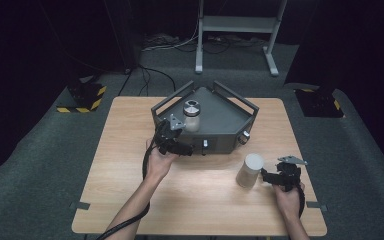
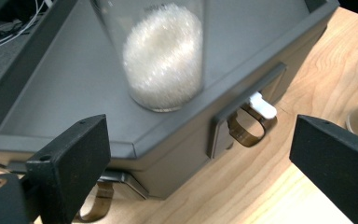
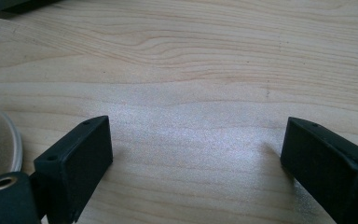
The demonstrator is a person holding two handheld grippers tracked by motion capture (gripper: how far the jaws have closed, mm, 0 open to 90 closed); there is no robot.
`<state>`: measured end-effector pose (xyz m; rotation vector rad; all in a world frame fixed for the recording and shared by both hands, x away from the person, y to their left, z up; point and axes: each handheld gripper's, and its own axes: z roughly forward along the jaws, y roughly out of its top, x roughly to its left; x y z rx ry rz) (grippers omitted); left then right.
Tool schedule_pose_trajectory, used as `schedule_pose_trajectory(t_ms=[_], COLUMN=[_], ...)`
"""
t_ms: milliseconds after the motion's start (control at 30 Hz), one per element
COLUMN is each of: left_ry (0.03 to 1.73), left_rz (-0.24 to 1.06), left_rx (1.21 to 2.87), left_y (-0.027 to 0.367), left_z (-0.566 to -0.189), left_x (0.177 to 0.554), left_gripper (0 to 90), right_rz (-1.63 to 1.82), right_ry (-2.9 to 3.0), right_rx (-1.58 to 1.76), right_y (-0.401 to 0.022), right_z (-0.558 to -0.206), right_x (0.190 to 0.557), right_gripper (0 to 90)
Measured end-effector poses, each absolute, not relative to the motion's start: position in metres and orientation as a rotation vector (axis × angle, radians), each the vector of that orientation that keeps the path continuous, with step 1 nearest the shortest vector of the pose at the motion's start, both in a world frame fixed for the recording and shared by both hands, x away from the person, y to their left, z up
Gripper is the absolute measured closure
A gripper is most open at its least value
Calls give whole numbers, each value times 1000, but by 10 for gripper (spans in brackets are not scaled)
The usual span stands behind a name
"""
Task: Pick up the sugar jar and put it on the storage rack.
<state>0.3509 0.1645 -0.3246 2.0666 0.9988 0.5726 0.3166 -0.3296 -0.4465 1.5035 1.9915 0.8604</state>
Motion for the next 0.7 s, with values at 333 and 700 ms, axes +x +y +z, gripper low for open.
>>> schedule_pose_trajectory(t_ms=[333,700], left_ry=[1006,1020], left_rz=[551,537], left_rx=[2097,2119], left_y=[166,163], left_z=[-341,-355], left_x=[341,336], left_gripper=[54,55], right_rz=[860,861], right_ry=[1992,1992], right_rx=[1503,1503], right_y=[-330,-330], right_z=[-446,-447], right_x=[317,317], right_gripper=[87,87])
